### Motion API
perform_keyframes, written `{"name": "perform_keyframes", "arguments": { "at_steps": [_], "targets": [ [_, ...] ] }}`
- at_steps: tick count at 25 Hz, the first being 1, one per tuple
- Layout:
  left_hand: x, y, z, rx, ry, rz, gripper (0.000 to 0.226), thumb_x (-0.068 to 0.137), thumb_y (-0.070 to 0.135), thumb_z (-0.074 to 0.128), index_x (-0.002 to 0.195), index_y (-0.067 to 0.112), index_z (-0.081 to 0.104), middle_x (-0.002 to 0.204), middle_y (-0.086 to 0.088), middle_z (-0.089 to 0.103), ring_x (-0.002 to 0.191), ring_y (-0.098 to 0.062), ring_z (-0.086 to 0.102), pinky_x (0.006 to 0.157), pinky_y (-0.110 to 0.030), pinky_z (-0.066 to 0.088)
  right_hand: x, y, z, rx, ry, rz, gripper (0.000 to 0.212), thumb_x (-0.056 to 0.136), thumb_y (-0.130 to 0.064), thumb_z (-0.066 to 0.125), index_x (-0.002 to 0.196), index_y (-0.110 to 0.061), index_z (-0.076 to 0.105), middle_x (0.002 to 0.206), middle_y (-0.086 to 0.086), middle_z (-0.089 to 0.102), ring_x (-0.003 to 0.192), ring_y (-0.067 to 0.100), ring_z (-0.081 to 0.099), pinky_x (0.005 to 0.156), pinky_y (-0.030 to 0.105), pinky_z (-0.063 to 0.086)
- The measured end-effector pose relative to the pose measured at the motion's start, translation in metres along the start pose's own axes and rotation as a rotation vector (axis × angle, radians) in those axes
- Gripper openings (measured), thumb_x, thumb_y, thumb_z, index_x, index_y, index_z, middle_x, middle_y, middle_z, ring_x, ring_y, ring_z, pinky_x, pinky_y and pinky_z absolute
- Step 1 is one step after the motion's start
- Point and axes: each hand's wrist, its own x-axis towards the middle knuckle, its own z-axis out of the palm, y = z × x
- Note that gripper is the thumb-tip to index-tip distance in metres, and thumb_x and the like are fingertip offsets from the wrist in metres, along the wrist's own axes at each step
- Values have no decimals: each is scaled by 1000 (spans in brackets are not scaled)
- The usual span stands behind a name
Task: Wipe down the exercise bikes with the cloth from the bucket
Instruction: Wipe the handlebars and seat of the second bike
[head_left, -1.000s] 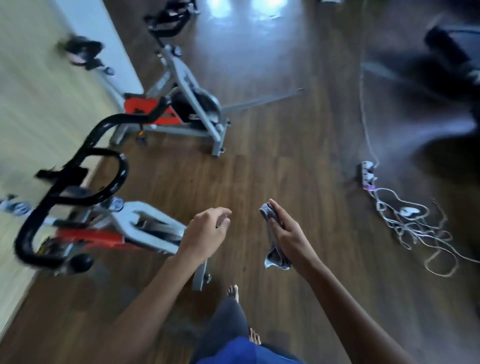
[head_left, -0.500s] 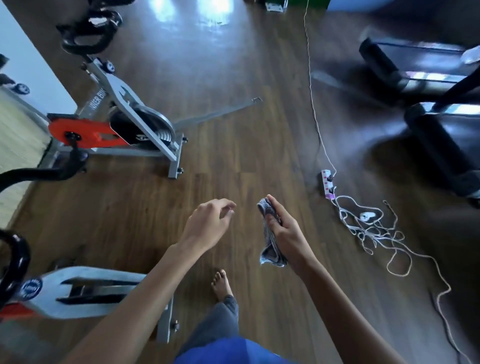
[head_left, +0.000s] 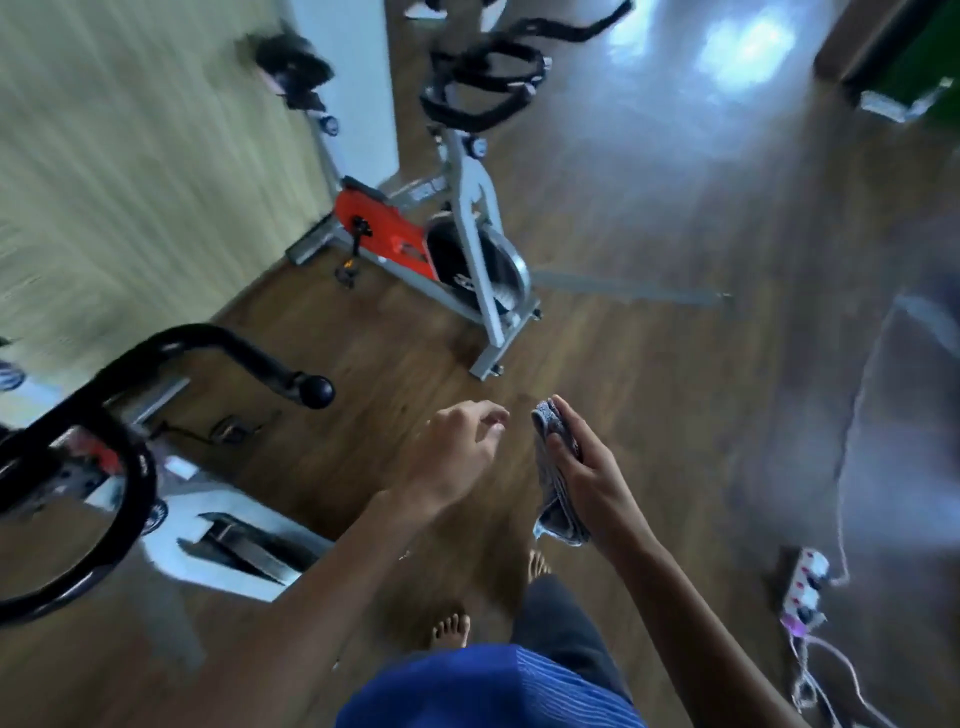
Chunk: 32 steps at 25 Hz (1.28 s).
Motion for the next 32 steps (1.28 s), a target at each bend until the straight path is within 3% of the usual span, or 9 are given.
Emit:
{"name": "perform_keyframes", "arguments": {
  "at_steps": [3, 6, 9, 12, 17, 20, 24, 28, 32],
  "targets": [
    [21, -21, -14, -27, 131, -177, 22, 95, 20, 62, 115, 21, 71, 114, 1, 72, 102, -13, 67, 92, -32, 54, 66, -14, 18, -70, -205, -30, 46, 104, -11, 48, 148, -21, 43, 135, -11, 56, 113, -5, 56, 100, 16, 42],
    [38, -28, -24, -75, 309, -370, 23, 96, 20, 62, 118, 19, 70, 117, 0, 71, 104, -14, 66, 90, -33, 55, 133, -34, 43, -141, -466, -65, 45, 104, -11, 47, 148, -19, 43, 139, -12, 52, 126, 0, 50, 108, 18, 38],
    [51, -26, -25, -117, 543, -626, 20, 94, 31, 60, 102, 16, 72, 106, -7, 74, 99, -22, 70, 84, -37, 56, 186, -54, 67, -210, -768, -104, 45, 104, -8, 47, 148, -18, 44, 142, -12, 49, 132, -1, 44, 111, 17, 34],
    [52, -10, -13, -206, 740, -872, 52, 83, 53, 39, 100, 17, 72, 104, -5, 75, 101, -25, 70, 87, -41, 55, 215, -76, 86, -323, -1076, -158, 46, 104, -10, 48, 148, -21, 44, 137, -19, 49, 130, -6, 42, 102, 4, 34],
    [35, 26, 18, -336, 1046, -1174, 26, 94, 22, 54, 109, 25, 74, 113, 0, 74, 107, -20, 68, 93, -39, 52, 225, -88, 109, -458, -1393, -297, 45, 104, -14, 47, 148, -25, 43, 144, -16, 48, 132, -3, 43, 111, 17, 33],
    [23, 30, 38, -326, 1203, -1312, 24, 93, 25, 57, 107, 35, 73, 109, 8, 74, 101, -14, 69, 88, -35, 55, 216, -89, 115, -492, -1504, -464, 46, 106, -17, 42, 152, -23, 38, 154, -11, 41, 141, 2, 36, 114, 19, 30],
    [33, 39, 26, -175, 1519, -1226, 26, 95, 14, 59, 117, 22, 70, 114, 4, 72, 99, -14, 69, 83, -27, 51, 204, -90, 123, -348, -1511, -730, 49, 106, -11, 40, 154, -16, 32, 161, -4, 30, 149, 4, 24, 121, 28, 25],
    [53, 44, -5, -177, 1843, -1130, 29, 103, 20, 50, 128, 22, 64, 121, 11, 67, 104, 7, 61, 89, -13, 48, 191, -81, 140, -163, -1484, -967, 55, 102, 4, 37, 154, -10, 27, 165, 1, 15, 153, 15, 14, 124, 32, 18],
    [77, 40, -20, -316, 2070, -1044, 33, 97, 28, 47, 119, 19, 70, 111, 7, 74, 105, -6, 68, 95, -37, 54, 186, -54, 163, 11, -1613, -1021, 52, 104, -3, 37, 153, -17, 25, 164, 10, 15, 154, 29, 8, 123, 46, 18]
  ]
}}
